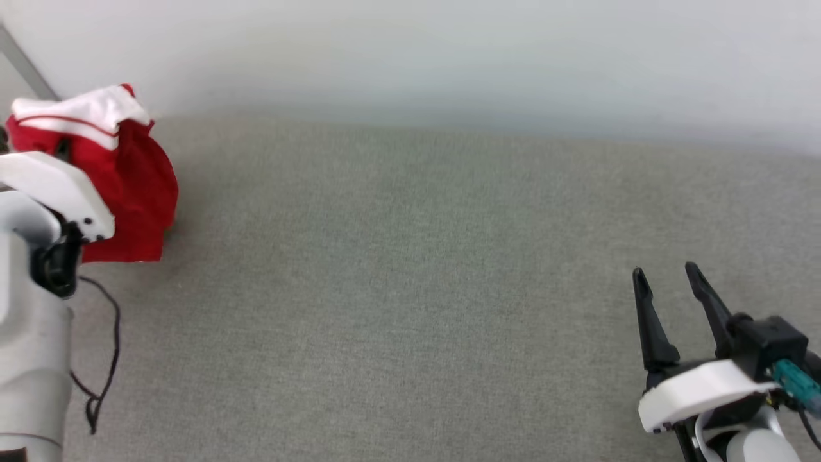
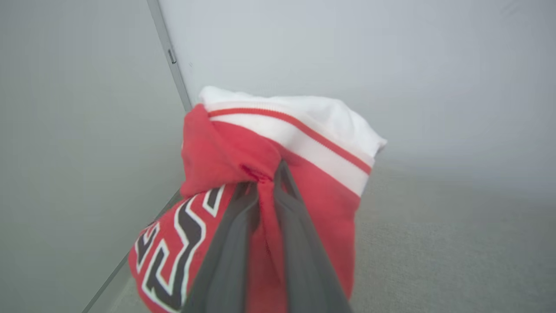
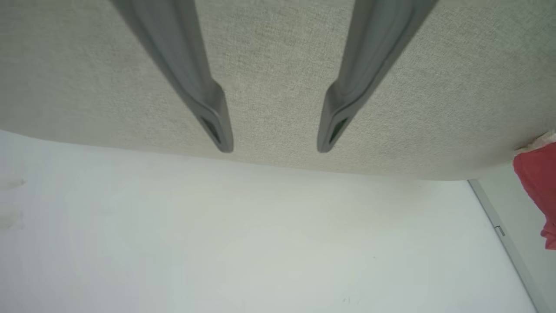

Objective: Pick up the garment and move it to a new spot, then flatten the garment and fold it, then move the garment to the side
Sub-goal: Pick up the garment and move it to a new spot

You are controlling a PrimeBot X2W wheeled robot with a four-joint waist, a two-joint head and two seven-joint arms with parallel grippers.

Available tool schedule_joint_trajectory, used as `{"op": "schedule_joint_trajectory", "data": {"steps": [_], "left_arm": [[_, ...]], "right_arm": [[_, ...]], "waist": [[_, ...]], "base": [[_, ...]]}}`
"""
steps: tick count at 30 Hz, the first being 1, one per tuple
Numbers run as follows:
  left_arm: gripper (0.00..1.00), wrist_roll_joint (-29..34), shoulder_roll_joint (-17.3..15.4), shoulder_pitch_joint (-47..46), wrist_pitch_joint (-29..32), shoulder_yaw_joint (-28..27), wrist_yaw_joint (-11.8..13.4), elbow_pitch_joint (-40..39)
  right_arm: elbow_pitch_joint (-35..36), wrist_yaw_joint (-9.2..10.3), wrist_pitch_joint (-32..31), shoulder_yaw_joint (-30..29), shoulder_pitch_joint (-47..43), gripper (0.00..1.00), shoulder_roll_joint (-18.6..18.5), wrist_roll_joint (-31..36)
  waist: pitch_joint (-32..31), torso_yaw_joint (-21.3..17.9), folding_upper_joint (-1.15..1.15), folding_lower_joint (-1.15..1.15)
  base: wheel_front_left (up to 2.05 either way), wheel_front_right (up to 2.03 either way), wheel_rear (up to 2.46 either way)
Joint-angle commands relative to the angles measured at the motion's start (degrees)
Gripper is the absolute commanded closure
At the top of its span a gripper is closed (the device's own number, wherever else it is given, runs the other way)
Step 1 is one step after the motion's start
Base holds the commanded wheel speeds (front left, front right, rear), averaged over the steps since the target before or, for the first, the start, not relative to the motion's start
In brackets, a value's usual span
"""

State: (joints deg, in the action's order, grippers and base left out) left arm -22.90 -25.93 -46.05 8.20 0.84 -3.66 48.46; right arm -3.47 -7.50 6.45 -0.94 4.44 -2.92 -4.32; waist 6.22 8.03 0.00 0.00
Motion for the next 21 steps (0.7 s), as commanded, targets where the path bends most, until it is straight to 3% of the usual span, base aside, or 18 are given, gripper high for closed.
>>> {"op": "schedule_joint_trajectory", "data": {"steps": [1,5,10,21], "left_arm": [[1.0,0.96,1.01,-0.45,-3.2,0.88,0.21,-1.04],[1.0,1.81,2.85,-0.37,-7.19,2.04,0.44,-2.34],[1.0,2.28,7.38,1.0,-11.86,4.28,0.23,-5.02],[1.0,1.72,20.31,10.83,-14.18,14.63,-2.52,-9.76]], "right_arm": [[0.24,0.02,-0.45,-0.46,-1.88,0.0,0.06,-0.02],[0.88,0.02,-1.16,-0.76,-3.58,0.0,0.06,-0.34],[2.72,0.02,-2.53,-1.01,-5.32,0.0,0.06,-0.38],[7.39,0.02,-5.44,-1.86,-8.19,0.0,0.07,-0.65]], "waist": [[-4.1,-1.34,0.0,0.0],[-5.99,-3.01,0.0,0.0],[-7.44,-6.72,0.0,0.0],[-7.1,-14.32,0.0,0.0]], "base": [[0.0,0.0,0.0],[0.0,0.0,0.0],[0.0,0.0,0.0],[0.0,0.0,0.0]]}}
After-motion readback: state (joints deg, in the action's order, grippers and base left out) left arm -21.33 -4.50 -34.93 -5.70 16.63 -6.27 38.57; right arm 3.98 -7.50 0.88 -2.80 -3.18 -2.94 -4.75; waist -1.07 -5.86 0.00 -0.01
